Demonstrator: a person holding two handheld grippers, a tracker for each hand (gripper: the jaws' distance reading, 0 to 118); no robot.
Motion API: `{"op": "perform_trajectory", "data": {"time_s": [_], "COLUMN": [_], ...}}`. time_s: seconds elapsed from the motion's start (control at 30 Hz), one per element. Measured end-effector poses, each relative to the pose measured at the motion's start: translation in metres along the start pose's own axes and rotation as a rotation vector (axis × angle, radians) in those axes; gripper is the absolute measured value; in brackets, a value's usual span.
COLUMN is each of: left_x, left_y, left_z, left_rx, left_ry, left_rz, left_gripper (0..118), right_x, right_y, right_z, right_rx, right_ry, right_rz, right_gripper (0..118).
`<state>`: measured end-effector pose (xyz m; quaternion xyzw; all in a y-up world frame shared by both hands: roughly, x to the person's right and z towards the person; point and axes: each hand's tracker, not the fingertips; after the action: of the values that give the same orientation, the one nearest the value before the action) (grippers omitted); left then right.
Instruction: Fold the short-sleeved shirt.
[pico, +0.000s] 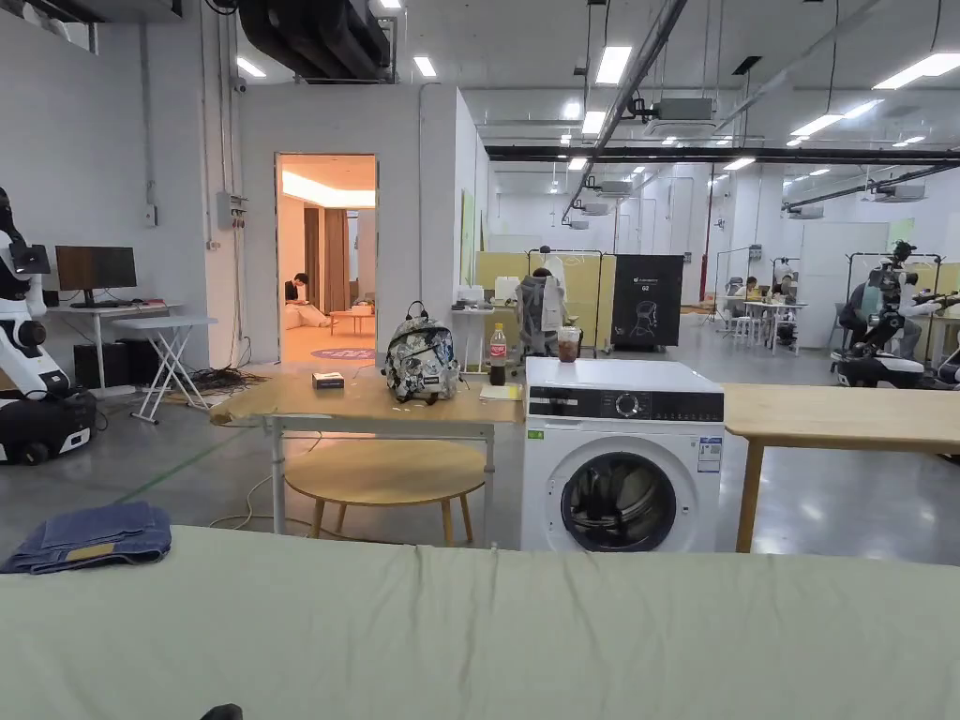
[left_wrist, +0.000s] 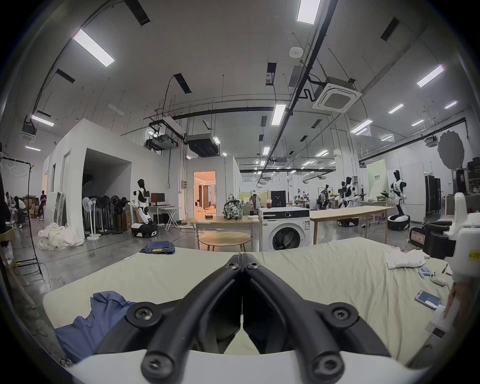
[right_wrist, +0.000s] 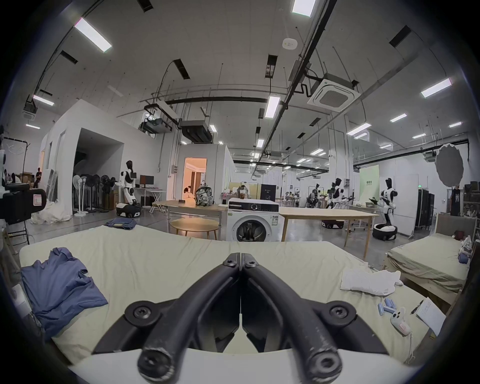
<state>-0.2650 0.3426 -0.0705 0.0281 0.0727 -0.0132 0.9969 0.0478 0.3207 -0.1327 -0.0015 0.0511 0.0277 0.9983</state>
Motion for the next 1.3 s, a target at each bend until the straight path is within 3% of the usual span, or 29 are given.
{"op": "perform_trajectory", "data": {"time_s": [1.3], "left_x": [0.0017], "left_y": [0.0031], "left_z": [0.0023], "left_rx": [0.005], "left_ry": [0.002], "left_rz": [-0.016], "left_gripper": [0], "right_x": [0.0006], "right_y": [-0.0008], "right_z": [0.0015], "right_rx": [-0.013], "right_ry": [0.015], "right_rz": [-0.017], "right_gripper": [0]}}
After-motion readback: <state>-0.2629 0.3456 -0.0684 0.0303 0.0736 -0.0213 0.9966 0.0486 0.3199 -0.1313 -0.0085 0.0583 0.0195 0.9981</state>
